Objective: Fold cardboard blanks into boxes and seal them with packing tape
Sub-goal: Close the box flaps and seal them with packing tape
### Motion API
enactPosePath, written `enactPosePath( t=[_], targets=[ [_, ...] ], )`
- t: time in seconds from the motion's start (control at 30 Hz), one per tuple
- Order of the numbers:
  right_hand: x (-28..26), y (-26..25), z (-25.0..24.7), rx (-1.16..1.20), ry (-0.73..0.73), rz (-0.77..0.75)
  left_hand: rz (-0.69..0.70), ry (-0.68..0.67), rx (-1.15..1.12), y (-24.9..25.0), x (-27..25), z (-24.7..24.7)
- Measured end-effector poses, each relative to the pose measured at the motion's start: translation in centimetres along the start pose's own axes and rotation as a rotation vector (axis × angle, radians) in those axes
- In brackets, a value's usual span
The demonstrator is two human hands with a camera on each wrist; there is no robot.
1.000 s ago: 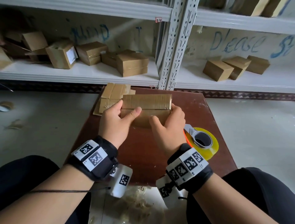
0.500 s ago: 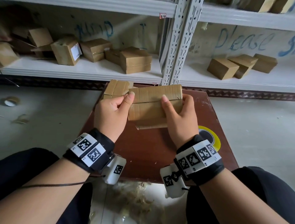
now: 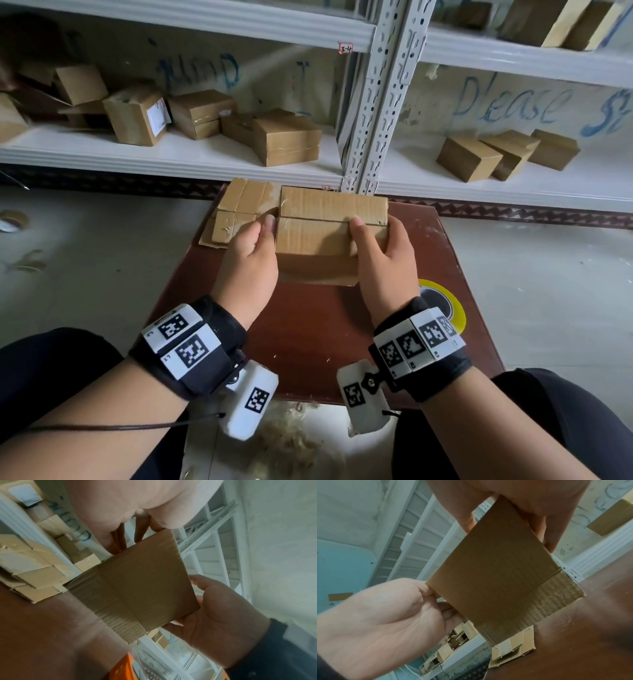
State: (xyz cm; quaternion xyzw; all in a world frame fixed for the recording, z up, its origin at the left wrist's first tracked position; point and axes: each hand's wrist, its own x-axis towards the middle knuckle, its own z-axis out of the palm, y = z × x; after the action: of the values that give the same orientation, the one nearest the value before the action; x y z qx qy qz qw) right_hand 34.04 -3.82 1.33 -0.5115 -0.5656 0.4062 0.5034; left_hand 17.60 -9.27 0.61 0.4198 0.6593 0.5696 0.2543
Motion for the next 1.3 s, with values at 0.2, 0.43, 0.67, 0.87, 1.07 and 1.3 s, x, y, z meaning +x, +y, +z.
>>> enactPosePath(
  t=[0.2, 0.43, 0.67, 0.87, 1.07, 1.3],
  targets=[
    [-0.6, -0.4, 0.1, 0.008, -0.057, -0.079, -0.209, -0.091, -0.263, -0.5, 0.9, -0.5],
    [-0.9, -0.7, -0.3, 0.004, -0.136, -0.192, -0.27, -0.2, -0.42, -0.6, 0.8, -0.7],
    [-1.2, 0.3, -0.2, -0.07, -0.197, -0.213, -0.208, -0.263, -0.203, -0.7, 0.5, -1.0],
    [0.3, 0.3, -0.1, 0.018, -0.023, -0.002, -0.289, -0.239, -0.302, -0.1, 0.1, -0.6],
    [0.8, 0.7, 0.8, 0.409, -0.173, 0.355, -0.398, -0.186, -0.59, 0.7, 0.5, -0.9],
    [1.7, -0.9, -1.4, 0.615, -0.289, 0.347, -0.404, -0.417, -0.693, 2.0, 1.0, -1.5]
  ],
)
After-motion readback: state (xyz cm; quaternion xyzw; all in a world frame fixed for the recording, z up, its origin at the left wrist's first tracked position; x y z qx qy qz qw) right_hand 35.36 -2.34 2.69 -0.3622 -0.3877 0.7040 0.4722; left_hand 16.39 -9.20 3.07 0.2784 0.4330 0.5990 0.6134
